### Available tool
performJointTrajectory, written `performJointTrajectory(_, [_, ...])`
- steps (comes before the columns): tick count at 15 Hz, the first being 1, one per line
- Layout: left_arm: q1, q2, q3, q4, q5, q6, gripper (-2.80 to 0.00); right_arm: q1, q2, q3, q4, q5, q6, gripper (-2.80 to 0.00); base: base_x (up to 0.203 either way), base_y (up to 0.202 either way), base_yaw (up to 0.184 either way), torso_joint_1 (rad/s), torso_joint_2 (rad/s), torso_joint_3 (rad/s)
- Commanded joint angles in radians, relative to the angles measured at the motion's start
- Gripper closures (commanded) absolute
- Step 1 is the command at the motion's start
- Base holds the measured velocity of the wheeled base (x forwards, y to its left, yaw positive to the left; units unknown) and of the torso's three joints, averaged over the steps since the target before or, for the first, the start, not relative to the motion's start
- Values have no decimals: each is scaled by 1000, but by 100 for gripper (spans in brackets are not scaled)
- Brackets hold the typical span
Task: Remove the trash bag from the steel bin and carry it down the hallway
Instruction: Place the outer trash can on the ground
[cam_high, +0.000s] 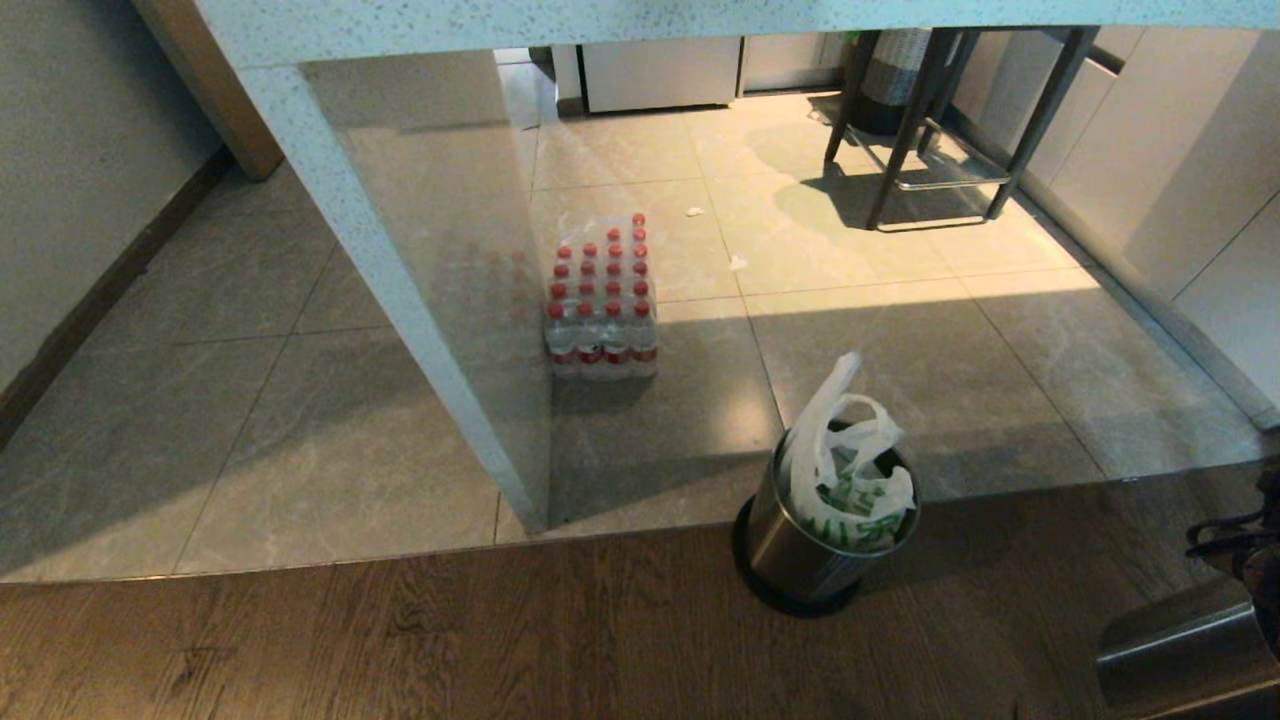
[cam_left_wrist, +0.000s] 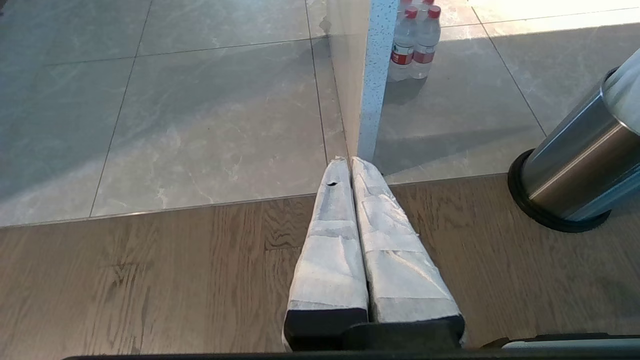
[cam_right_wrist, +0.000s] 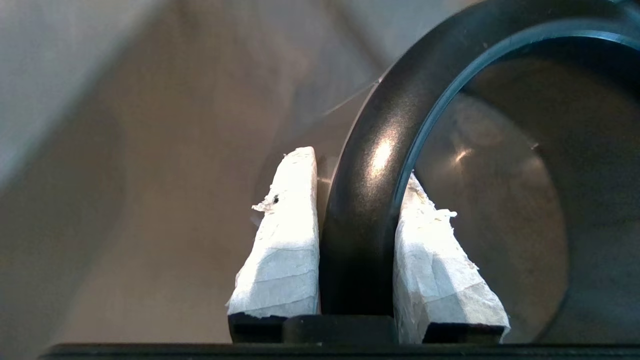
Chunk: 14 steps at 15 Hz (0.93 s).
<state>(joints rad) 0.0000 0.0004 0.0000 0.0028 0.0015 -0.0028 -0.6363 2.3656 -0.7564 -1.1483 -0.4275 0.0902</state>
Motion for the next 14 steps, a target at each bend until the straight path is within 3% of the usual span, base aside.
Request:
performJointTrajectory(1, [0, 1, 0, 0, 0, 0, 0, -4, 48, -6, -106, 13, -52, 0, 0, 0, 0, 0, 0, 0])
performJointTrajectory(4, [0, 1, 0, 0, 0, 0, 0, -5, 86, 20, -28, 41, -76, 0, 0, 0, 0, 0, 0, 0])
performJointTrajectory(5, [0, 1, 0, 0, 0, 0, 0, -5, 94, 20, -19, 44, -79, -280, 0, 0, 0, 0, 0, 0])
performJointTrajectory(10, [0, 1, 0, 0, 0, 0, 0, -2, 107, 11, -38, 44, -83, -280, 0, 0, 0, 0, 0, 0])
performJointTrajectory(14, [0, 1, 0, 0, 0, 0, 0, -4, -47, 102, -26, 89, -42, -280, 0, 0, 0, 0, 0, 0])
